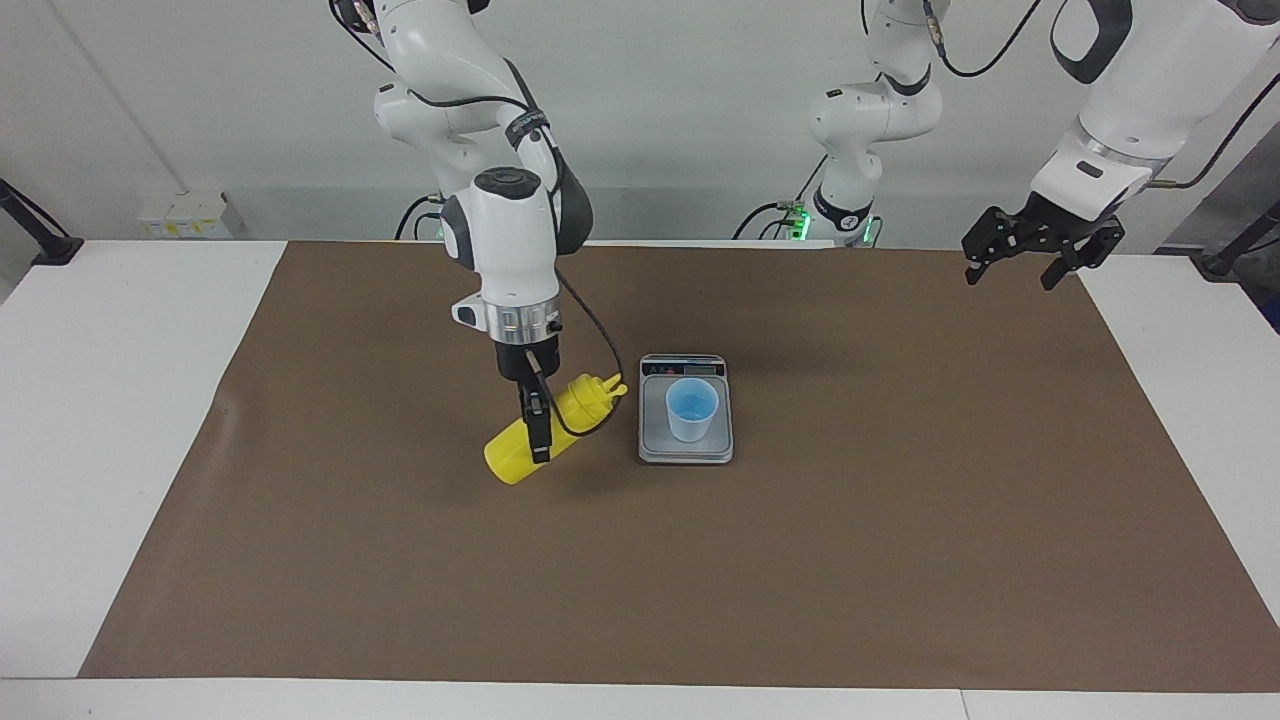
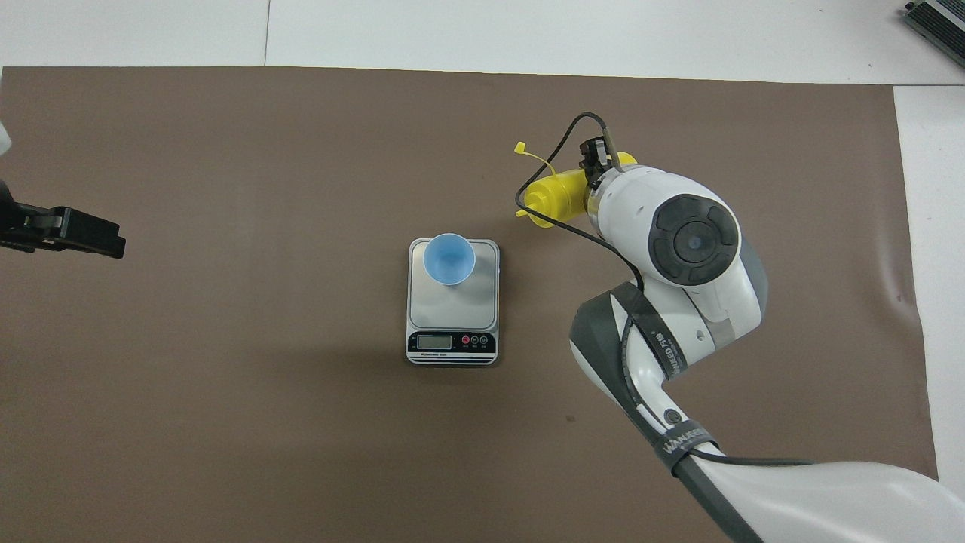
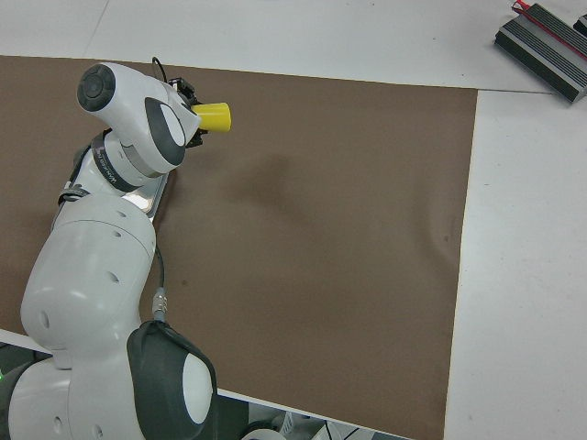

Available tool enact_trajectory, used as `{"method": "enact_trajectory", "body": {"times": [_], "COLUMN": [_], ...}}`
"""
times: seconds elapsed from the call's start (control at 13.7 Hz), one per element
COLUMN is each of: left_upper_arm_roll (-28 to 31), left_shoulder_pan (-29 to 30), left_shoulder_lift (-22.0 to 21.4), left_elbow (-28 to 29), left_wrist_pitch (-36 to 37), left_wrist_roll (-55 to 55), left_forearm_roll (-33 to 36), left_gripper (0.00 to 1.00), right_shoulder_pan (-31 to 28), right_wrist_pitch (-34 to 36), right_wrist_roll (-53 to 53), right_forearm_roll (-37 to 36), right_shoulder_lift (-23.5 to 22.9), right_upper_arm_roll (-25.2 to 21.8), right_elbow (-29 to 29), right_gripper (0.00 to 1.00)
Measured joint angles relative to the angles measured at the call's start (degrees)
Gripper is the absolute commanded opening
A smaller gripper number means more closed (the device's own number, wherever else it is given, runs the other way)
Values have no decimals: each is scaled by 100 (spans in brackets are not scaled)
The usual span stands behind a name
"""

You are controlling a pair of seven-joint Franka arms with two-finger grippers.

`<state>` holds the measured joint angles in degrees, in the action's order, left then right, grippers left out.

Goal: Pour seasoning into cup on scale with both arms
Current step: 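Tilt the yellow bottle nozzle down over the blue cup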

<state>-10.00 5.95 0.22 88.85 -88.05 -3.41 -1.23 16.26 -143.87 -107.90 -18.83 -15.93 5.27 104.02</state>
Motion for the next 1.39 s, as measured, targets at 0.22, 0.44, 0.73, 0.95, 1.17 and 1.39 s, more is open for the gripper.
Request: {"method": "enact_trajectory", "body": {"times": [0.22, 0.44, 0.73, 0.95, 1.17, 1.39], "left_upper_arm_roll": [0, 0, 0, 0, 0, 0], "left_shoulder_pan": [0, 0, 0, 0, 0, 0], "left_shoulder_lift": [0, 0, 0, 0, 0, 0], "left_elbow": [0, 0, 0, 0, 0, 0], "left_wrist_pitch": [0, 0, 0, 0, 0, 0], "left_wrist_roll": [0, 0, 0, 0, 1, 1], "left_forearm_roll": [0, 0, 0, 0, 0, 0], "left_gripper": [100, 100, 100, 100, 100, 100], "right_shoulder_pan": [234, 453, 742, 985, 1037, 1245], "right_wrist_pitch": [6, 15, 216, 411, 473, 690], "right_wrist_roll": [-411, -774, -1792, -2234, -2356, -2385], "right_forearm_roll": [-952, -2220, -3724, -4621, -5144, -5546], "right_shoulder_lift": [-238, -434, -814, -874, -874, -874], "right_upper_arm_roll": [6, 7, 8, 9, 7, 10], "right_elbow": [-206, -244, -495, -576, -598, -606], "right_gripper": [0, 0, 0, 0, 0, 0]}}
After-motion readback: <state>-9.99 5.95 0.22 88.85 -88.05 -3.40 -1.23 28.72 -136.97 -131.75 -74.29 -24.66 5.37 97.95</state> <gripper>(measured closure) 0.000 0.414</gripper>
